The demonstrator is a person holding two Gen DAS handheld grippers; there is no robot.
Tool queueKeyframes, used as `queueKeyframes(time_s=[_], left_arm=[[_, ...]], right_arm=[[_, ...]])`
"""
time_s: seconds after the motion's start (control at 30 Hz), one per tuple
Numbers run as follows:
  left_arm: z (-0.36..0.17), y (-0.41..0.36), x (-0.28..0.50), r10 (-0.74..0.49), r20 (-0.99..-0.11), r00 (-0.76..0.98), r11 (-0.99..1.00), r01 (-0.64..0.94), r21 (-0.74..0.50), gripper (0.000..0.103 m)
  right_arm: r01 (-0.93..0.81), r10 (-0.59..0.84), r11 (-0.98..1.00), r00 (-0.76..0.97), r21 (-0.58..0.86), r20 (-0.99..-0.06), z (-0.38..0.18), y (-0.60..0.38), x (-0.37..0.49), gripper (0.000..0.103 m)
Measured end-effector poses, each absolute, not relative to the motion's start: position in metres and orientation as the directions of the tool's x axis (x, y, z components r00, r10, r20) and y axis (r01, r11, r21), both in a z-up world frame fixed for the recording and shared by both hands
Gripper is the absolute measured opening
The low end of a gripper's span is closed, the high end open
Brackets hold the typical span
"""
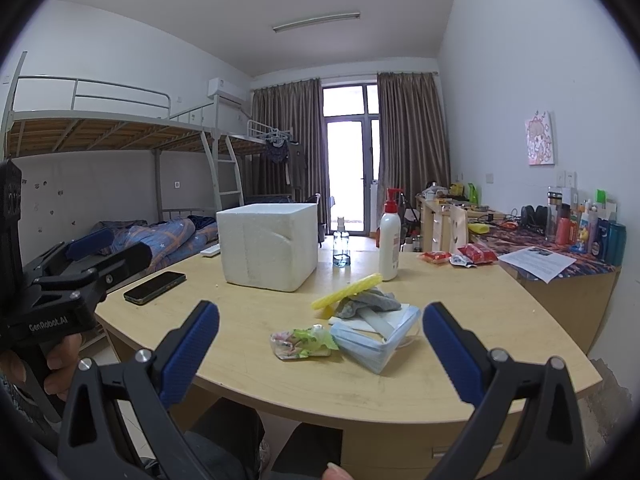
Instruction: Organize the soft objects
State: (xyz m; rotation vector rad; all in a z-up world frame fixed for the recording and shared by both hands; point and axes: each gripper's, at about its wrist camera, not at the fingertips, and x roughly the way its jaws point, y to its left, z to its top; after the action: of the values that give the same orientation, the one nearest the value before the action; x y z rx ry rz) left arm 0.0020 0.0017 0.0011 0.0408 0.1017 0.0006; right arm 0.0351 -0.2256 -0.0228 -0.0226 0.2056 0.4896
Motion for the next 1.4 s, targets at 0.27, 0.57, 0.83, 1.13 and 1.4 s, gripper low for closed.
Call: queueKeyframes(time_s=[0.27,0.57,0.83,1.13,1.4], left_arm=[[0.001,0.000,0.003,-0.001,-0.103,0.995,0.999,0.005,0.042,0.102],[-0.001,-0.004,0.004,-0.014,-0.104,0.995,0.998,0.020,0.057,0.102],[-0.004,-0.007,0.006,-0.018,-0.114,0.993,0.997,0.026,0.070,0.101],[-0.012,-0.006,0.020,-0.021,-0.150,0.988,0.998,0.031,0.063,0.100],[-0.022,-0.003,0.043,-0.016,-0.192,0.981,0.998,0.028,0.058,0.097]], right_arm=[[-0.469,0.465,0.883,0.862,0.027,-0.201,-0.023,-0.225,0.035,0.103],[-0.469,0.465,0.883,0.862,0.029,-0.201,-0.024,-0.225,0.035,0.103],[-0.466,0.463,0.884,0.862,0.035,-0.206,-0.026,-0.224,0.038,0.103],[-0.469,0.465,0.882,0.852,0.043,-0.239,-0.034,-0.222,0.051,0.103],[-0.472,0.466,0.880,0.839,0.051,-0.283,-0.042,-0.217,0.073,0.103]])
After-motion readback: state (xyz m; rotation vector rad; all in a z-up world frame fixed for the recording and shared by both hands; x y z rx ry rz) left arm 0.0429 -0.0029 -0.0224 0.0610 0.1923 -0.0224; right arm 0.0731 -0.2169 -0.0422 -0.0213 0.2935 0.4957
